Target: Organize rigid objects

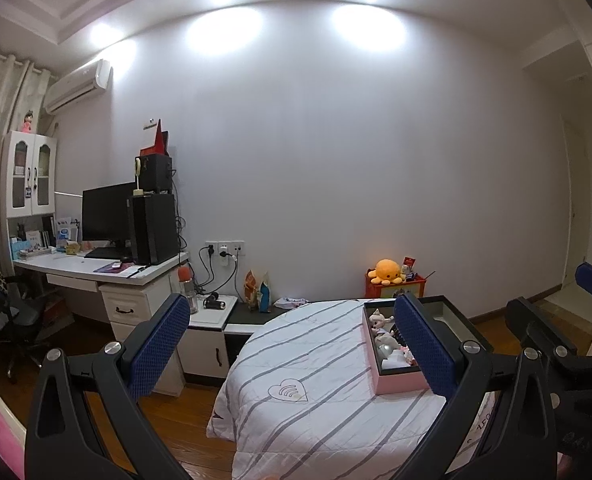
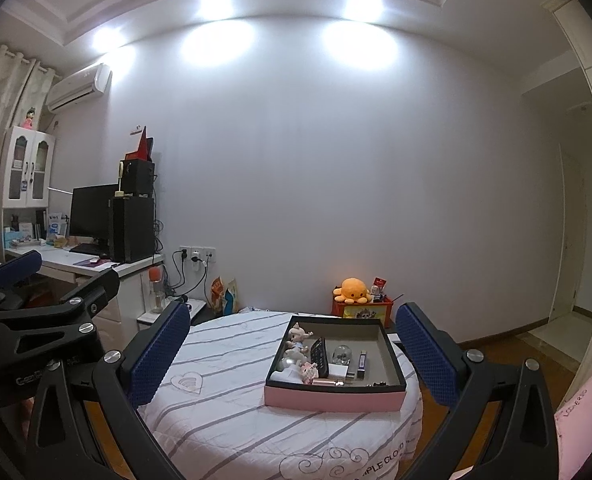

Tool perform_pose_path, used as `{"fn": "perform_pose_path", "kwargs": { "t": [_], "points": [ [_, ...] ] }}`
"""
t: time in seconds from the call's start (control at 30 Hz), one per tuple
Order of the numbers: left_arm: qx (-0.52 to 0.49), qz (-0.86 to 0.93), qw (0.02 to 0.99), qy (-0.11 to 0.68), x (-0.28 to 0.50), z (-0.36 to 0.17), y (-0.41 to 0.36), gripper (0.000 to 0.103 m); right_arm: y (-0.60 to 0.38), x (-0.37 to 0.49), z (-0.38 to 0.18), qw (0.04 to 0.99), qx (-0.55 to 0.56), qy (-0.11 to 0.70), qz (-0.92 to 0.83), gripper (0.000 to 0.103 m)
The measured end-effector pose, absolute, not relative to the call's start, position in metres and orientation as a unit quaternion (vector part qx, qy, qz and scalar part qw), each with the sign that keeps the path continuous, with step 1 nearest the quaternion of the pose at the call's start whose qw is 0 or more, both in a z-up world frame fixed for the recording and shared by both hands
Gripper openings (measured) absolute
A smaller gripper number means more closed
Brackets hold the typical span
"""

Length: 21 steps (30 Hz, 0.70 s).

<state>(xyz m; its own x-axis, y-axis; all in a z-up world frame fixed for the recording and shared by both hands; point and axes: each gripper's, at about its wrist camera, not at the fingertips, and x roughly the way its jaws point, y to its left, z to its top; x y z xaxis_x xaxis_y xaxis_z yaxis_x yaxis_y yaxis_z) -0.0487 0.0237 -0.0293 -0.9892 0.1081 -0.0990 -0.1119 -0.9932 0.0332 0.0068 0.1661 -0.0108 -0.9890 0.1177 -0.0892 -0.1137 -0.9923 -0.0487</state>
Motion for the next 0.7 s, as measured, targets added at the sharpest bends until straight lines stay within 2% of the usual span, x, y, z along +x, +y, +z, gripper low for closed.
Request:
{"fn": "perform_pose_path", "kwargs": {
  "t": [0.7],
  "points": [
    [-0.046,0.997,0.049,0.023,-0.0480,-0.0307,0.0213,0.103,0.1640,0.0016,-0.0115,0.061,-0.049,-0.024,0.997,0.103]
  ]
}}
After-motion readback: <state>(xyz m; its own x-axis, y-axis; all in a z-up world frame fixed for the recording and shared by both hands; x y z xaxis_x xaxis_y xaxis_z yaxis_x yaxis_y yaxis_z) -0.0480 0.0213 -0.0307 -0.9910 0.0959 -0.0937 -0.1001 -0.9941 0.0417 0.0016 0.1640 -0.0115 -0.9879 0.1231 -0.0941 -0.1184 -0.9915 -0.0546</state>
